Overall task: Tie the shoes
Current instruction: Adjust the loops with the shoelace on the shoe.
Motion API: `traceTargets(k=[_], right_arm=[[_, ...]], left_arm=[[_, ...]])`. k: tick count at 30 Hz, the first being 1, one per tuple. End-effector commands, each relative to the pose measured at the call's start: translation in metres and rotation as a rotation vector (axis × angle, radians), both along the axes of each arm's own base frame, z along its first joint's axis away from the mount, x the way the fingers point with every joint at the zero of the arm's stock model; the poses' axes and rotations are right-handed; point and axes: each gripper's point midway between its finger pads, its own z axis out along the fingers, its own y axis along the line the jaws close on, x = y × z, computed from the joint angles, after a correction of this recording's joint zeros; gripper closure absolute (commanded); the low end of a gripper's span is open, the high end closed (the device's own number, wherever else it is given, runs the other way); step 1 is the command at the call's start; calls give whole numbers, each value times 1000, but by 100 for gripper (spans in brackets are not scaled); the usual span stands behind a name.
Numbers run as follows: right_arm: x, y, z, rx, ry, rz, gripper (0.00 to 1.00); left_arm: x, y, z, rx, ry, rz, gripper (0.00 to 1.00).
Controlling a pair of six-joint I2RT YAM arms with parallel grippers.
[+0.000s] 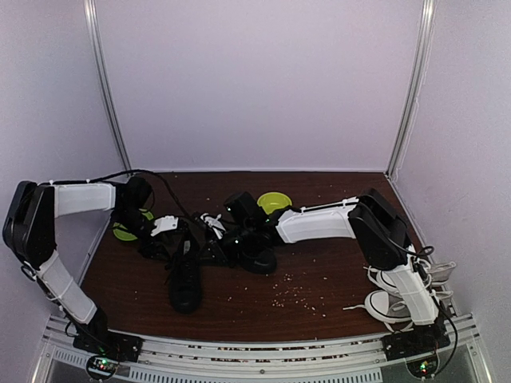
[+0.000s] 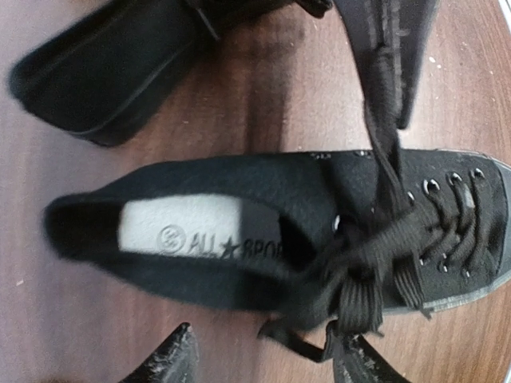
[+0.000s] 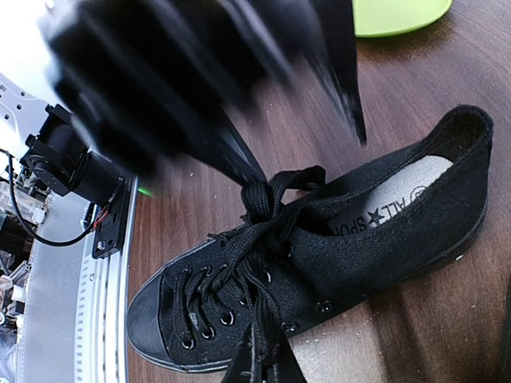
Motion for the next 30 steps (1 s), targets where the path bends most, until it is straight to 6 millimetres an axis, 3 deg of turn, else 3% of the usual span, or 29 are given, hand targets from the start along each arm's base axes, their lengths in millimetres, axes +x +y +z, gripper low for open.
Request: traceTargets(k=[1,5,11,17,22,30], right_arm=[[0,3,1,13,-5,0,100],[0,3,0,10,-6,1,100],[-1,2,2,7,-10,4,100],[-5,-1,-5,-22,-13,15,100],[-18,-11,-18,-74,-25,36,100],[-24,-17,-33,-130,-35,48,100]], left_arm=[[7,-11,-9,9,16,-2,43],[4,-15,-13,2,36,-17,48],[4,-13,-10,15,37,-6,100],[21,-5,-5,64,-15,49,100],[35,5,-12,132,-59,112,100],[34,17,-28,203,-35,136,100]])
